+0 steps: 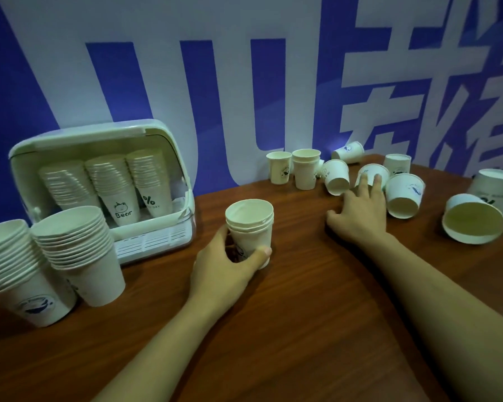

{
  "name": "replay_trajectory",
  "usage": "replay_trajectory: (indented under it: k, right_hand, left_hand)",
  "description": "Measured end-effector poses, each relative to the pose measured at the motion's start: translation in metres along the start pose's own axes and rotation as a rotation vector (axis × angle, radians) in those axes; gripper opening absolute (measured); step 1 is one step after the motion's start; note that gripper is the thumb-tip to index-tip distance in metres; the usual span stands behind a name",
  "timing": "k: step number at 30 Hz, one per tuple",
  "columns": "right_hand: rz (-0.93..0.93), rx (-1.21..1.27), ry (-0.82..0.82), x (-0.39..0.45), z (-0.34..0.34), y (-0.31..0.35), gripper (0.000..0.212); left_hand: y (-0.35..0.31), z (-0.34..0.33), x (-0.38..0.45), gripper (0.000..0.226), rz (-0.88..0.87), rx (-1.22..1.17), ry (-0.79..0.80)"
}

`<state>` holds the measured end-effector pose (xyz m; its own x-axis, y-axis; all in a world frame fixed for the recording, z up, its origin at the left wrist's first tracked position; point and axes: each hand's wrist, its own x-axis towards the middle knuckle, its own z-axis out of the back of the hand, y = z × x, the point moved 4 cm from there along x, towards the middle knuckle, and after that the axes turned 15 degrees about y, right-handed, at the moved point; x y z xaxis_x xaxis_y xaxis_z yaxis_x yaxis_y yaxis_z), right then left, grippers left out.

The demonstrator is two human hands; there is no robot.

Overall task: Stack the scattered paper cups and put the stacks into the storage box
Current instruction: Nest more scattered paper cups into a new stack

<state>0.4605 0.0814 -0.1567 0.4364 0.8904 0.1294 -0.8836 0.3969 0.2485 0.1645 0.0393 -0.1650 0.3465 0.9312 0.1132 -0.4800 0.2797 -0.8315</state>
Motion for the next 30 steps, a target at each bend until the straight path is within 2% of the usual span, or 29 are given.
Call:
replay_trajectory:
  k: [2, 3, 5, 7, 9, 11, 14, 17, 19, 21, 22, 27, 30]
  right_hand:
    - [-0.070, 0.031, -0.207, -0.005, 0.018, -0.010, 0.063]
    - [-0.144, 0.048, -0.228, -0.007, 0.023, -0.019, 0.065]
    - [-0.292, 0.045, -0.094, -0.010, 0.022, -0.034, 0.073]
    - [-0.338, -0.007, 0.063, -0.011, 0.016, -0.036, 0.070]
    - [-0.284, -0.015, 0.062, -0.013, 0.016, -0.029, 0.063]
    - [-0.251, 0.029, -0.056, -0.016, 0.025, -0.023, 0.061]
    - [-0.263, 0.176, -0.127, -0.017, 0.033, -0.029, 0.077]
    - [-0.292, 0.352, -0.005, -0.016, 0.040, -0.037, 0.091]
    - [-0.274, 0.393, 0.120, -0.019, 0.047, -0.033, 0.081]
    - [-0.174, 0.459, 0.231, -0.024, 0.052, -0.021, 0.064]
    - [-0.094, 0.503, 0.250, -0.026, 0.055, -0.013, 0.063]
    - [0.447, 0.890, 0.006, -0.063, 0.092, 0.048, 0.073]
    - [0.735, 1.027, 0.092, -0.097, 0.098, 0.085, 0.077]
  left_hand:
    - [0.000, 0.000, 0.001, 0.080, 0.005, -0.007, 0.006]
    - [0.000, 0.000, 0.001, 0.079, 0.007, -0.006, 0.005]
    - [0.000, 0.000, 0.001, 0.079, 0.001, -0.006, 0.001]
    - [0.000, 0.000, 0.001, 0.078, -0.005, -0.011, 0.005]
    - [0.000, 0.000, 0.000, 0.078, -0.007, -0.016, 0.003]
    - [0.002, 0.000, 0.001, 0.081, -0.007, -0.022, 0.006]
    - [0.003, -0.001, 0.002, 0.083, -0.018, -0.032, 0.009]
    - [0.004, -0.002, 0.003, 0.087, -0.027, -0.038, 0.020]
    - [0.004, -0.002, 0.004, 0.100, -0.024, -0.037, 0.019]
    - [0.005, -0.003, 0.005, 0.106, -0.017, -0.032, 0.021]
    - [0.005, -0.004, 0.006, 0.105, -0.013, -0.030, 0.025]
    - [0.004, -0.004, 0.006, 0.096, 0.000, -0.005, -0.003]
    - [0.005, -0.003, 0.007, 0.090, 0.004, -0.008, -0.010]
